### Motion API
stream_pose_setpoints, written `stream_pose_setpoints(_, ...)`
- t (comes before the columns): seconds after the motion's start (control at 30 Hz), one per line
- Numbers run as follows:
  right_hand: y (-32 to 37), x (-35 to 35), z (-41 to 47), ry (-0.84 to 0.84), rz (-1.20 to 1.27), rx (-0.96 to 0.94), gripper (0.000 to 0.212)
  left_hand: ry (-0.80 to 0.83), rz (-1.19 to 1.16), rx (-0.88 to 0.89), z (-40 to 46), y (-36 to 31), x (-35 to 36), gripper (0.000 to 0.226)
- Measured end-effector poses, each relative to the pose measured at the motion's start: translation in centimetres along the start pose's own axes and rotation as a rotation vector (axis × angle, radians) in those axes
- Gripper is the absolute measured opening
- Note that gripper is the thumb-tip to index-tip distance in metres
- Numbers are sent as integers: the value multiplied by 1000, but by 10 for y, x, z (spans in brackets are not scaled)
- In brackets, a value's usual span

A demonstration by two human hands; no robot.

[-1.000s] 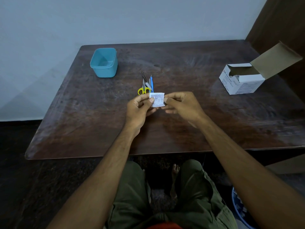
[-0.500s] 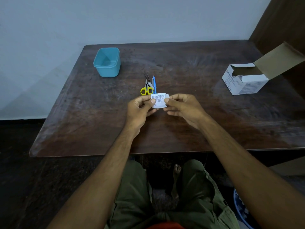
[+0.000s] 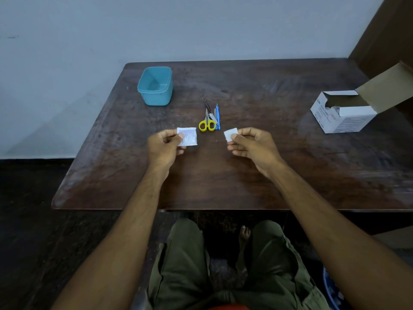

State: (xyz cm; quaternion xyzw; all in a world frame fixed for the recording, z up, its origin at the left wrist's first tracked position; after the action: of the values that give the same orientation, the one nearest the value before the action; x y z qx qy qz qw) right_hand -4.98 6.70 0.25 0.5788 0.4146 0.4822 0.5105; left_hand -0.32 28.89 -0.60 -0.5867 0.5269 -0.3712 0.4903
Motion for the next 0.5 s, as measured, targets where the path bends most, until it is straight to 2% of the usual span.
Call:
stream_pose_setpoints(0.27,-7,10,0,1,-97,7,4,-185,335,37,45,-2,-51,17)
stream_pose_setpoints(0.5,-8,15,5,-4,-125,12,6,-278,469,73,54,-1,-64,25)
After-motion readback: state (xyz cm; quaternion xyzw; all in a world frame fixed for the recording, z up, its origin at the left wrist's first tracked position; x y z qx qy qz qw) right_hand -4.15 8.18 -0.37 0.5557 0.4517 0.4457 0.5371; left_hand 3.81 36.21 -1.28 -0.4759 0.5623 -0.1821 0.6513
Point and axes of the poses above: each hand's wrist, its own z-axis towards the middle knuckle, its own x-axis out of the palm, y = z × x, the point moved 2 cm from there along z, towards the middle knuckle, and after that the axes turned 9 degrees about -x, right-handed, at the moved point
